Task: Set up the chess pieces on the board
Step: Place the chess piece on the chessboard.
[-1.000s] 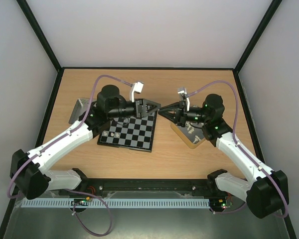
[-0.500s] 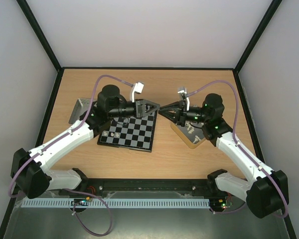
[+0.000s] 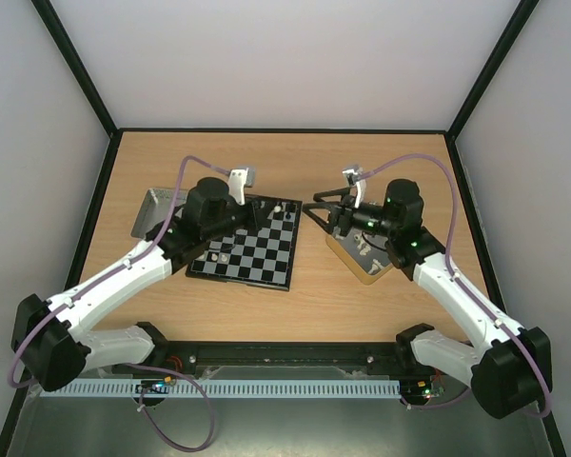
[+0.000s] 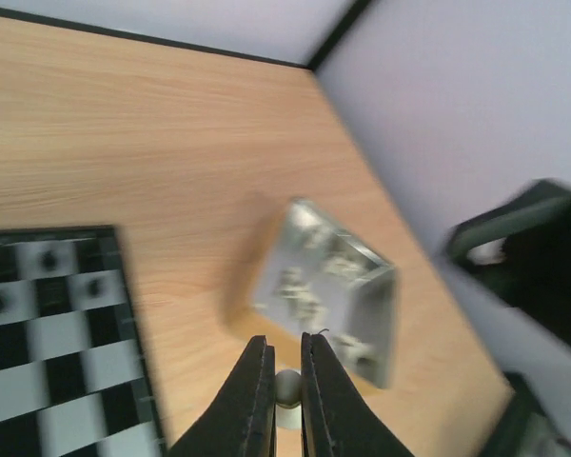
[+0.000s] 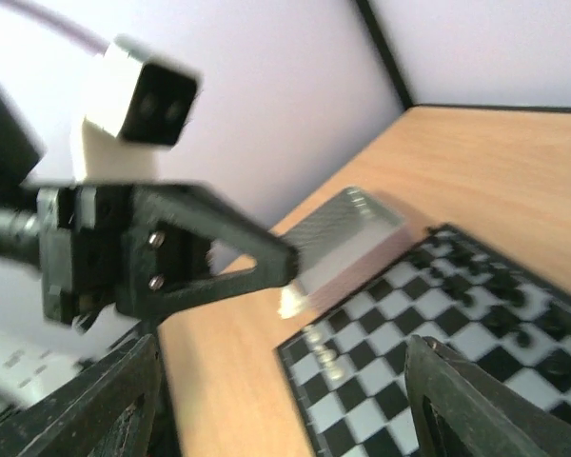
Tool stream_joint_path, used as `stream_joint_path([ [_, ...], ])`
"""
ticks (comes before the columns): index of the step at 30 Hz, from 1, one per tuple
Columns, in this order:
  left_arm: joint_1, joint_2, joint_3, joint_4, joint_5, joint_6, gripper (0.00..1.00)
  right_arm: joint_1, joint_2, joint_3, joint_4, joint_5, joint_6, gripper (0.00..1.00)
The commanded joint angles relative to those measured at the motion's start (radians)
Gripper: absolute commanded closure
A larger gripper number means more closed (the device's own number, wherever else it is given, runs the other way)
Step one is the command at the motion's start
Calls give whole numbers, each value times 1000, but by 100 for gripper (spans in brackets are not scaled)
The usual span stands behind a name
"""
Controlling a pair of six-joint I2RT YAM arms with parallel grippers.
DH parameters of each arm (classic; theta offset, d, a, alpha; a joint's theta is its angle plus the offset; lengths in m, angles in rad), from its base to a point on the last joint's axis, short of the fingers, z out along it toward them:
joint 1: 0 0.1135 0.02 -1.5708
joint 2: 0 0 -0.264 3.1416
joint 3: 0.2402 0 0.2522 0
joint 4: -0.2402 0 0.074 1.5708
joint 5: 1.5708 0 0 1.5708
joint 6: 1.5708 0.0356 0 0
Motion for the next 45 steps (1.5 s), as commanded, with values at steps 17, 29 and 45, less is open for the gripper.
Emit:
stream_joint_path([
  [17,-72,12,-335,-111,-596,-21,97,5,-11,-47,-120,893,103,31],
  [29,-73,138,-418,-11,-603,-41,97,5,15,-61,-116,903,124,32],
  [45,-87,160,-457,16,-659,-39,98,5,31,-59,-115,905,127,32],
])
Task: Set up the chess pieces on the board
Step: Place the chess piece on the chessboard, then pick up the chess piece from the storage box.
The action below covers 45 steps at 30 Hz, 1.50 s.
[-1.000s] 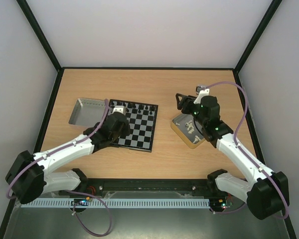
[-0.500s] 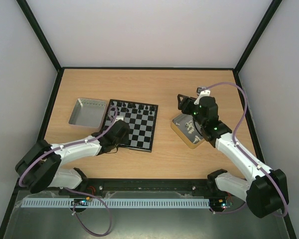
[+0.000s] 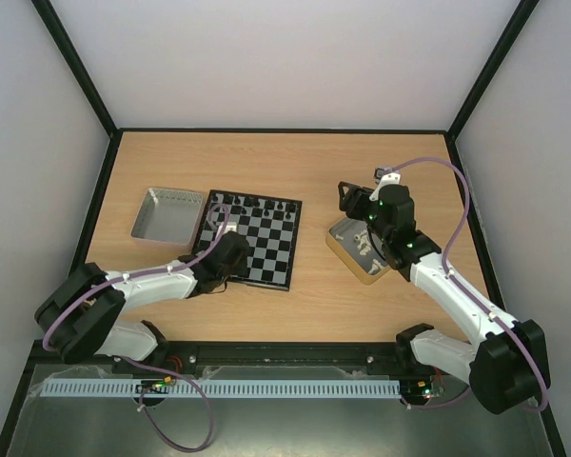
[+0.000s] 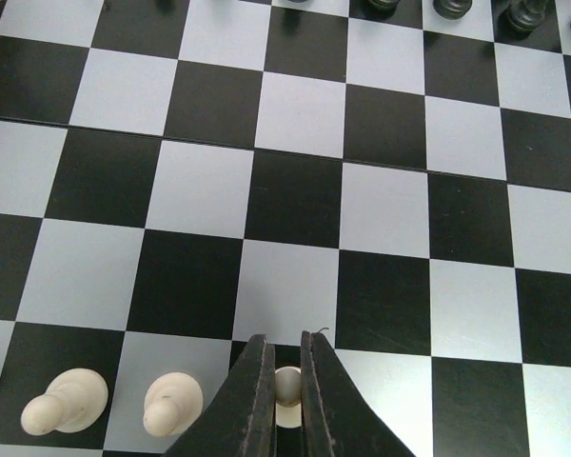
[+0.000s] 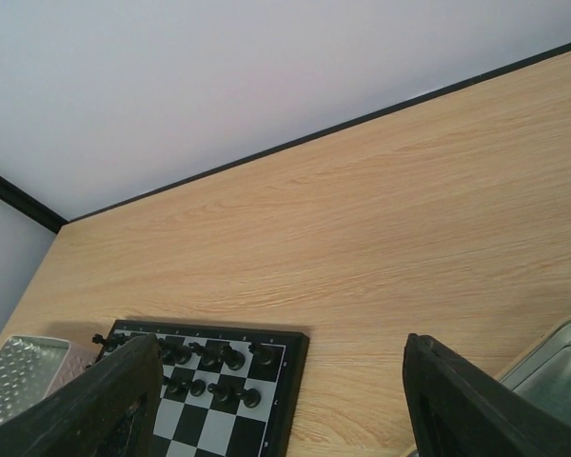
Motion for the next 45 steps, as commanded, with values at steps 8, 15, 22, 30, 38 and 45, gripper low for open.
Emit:
stream_joint_path([
  [8,-42,-20,-28,-23,-54,-8,90,4,11,-13,13,18,17,32],
  [15,-46,-35,-12,-45,-78,0,77,4,-1,-18,11,19,19,32],
  [22,-45,-55,19,-67,-70,13,72,4,-15,-21,11,23,24,31],
  [30,-41,-142,120,-133,-66,37,63,3,-49,-8,-52,77,37,31],
  [38,8,-301,283,-150,-16,192,40,-25,10,50,-279,184,73,39],
  [45,8,-323,434,-216,63,253,26,-105,101,10,-352,130,126,52],
])
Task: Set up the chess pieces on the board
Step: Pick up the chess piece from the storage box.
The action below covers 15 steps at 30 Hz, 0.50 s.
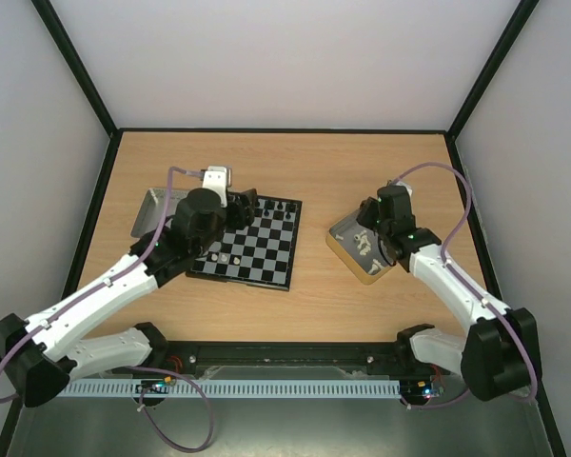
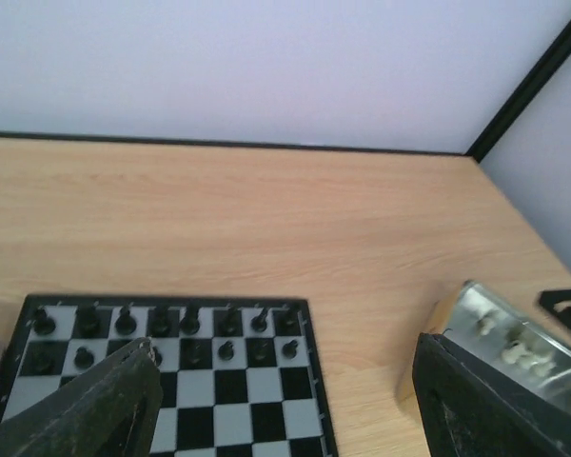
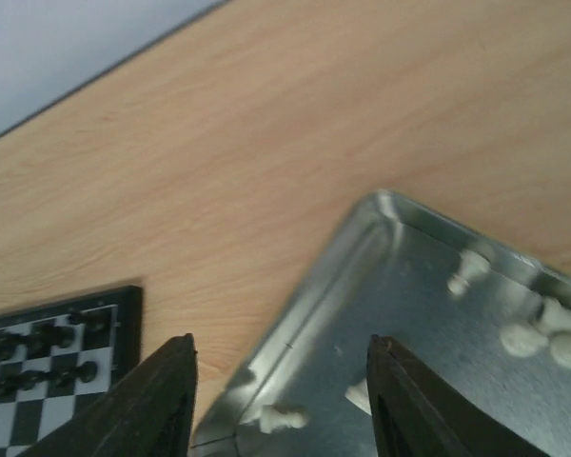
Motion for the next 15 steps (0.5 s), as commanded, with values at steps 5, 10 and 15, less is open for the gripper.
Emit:
stream_joint_path([
  [5,3,-57,160,-127,66,142,17,-43,133,-21,-103,-11,28,75],
  [10,5,-125,160,-109,32,225,8,-42,232,-12,-77,-49,-7,75],
  [15,8,-162,87,-42,17,251,6,-43,337,27,-104,-51,-17,75],
])
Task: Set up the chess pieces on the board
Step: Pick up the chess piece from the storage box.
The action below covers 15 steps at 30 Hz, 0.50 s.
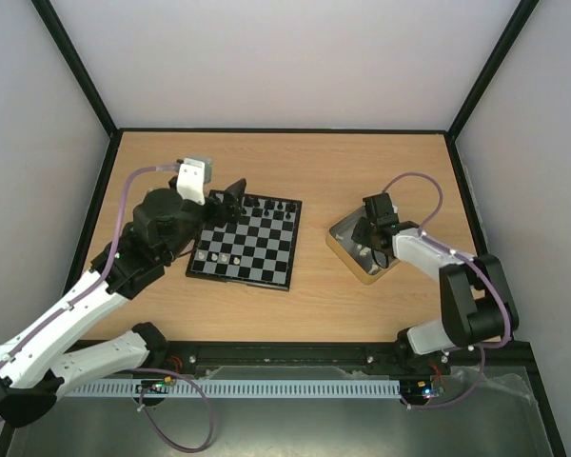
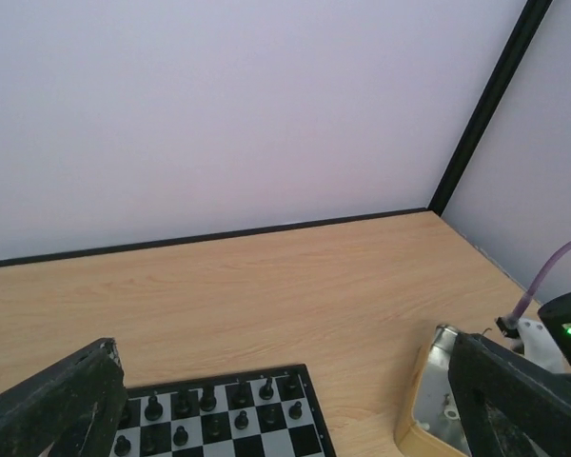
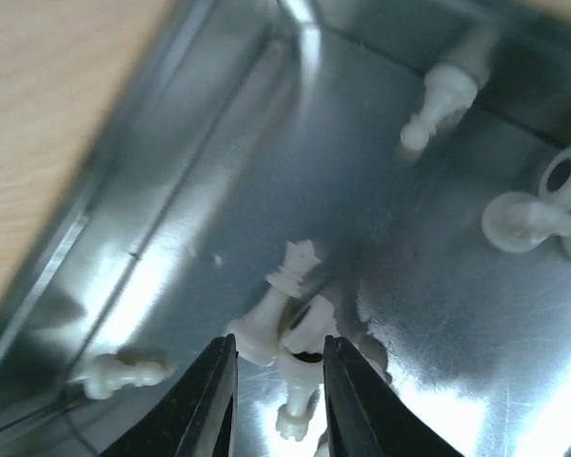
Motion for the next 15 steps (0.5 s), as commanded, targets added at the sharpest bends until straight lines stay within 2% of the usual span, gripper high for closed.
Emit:
stream_joint_path([
  [1,8,-11,-50,38,-23,55,5,-3,67,40,-45,9,-28,76],
  [15,32,9,-94,54,-11,46,4,-3,178,87,-72,116,-49,79],
])
